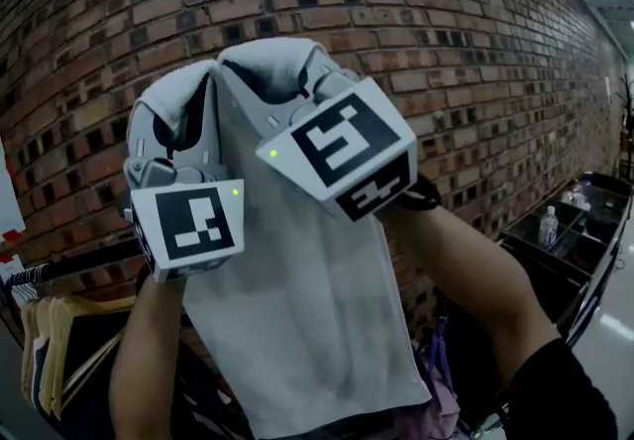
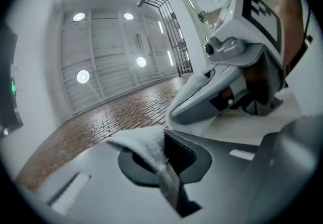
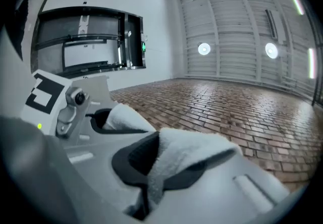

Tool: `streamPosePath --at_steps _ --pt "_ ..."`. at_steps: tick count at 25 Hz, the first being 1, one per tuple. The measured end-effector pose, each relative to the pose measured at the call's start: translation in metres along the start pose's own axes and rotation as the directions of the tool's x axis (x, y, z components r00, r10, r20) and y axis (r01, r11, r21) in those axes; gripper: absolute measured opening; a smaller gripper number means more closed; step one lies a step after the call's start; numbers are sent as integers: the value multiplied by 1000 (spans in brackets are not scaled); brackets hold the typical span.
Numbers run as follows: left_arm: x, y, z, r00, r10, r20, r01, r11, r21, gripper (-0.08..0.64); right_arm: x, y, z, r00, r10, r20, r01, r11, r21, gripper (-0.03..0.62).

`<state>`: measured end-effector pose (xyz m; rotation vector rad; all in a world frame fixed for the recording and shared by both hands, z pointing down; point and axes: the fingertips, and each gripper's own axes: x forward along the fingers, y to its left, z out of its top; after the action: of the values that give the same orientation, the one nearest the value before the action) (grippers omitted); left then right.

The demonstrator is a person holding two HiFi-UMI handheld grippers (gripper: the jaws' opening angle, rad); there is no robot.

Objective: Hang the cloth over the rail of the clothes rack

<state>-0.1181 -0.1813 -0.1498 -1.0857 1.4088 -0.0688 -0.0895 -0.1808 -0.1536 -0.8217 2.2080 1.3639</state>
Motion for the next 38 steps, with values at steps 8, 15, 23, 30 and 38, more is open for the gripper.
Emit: streamPosePath --at_steps 8,15,23,30,38 --pt "46 62 -119 955 51 -291 60 930 361 17 56 -58 -149 878 101 -468 -169 980 -106 12" --pt "-26 -105 -274 371 -653 -660 808 578 -118 17 1 77 -288 280 542 -792 -735 652 186 12" --pt "-142 -164 -289 -310 -879 -362 571 132 -810 247 -40 124 -312 29 752 -659 -657 511 554 262" --pt "-144 -164 -289 -307 -899 -313 500 128 -857 307 -38 125 -298 48 824 -564 -605 474 640 265" --pt "-63 -140 -259 144 -949 -280 730 293 -618 307 12 101 -259 389 788 -478 -657 601 455 265"
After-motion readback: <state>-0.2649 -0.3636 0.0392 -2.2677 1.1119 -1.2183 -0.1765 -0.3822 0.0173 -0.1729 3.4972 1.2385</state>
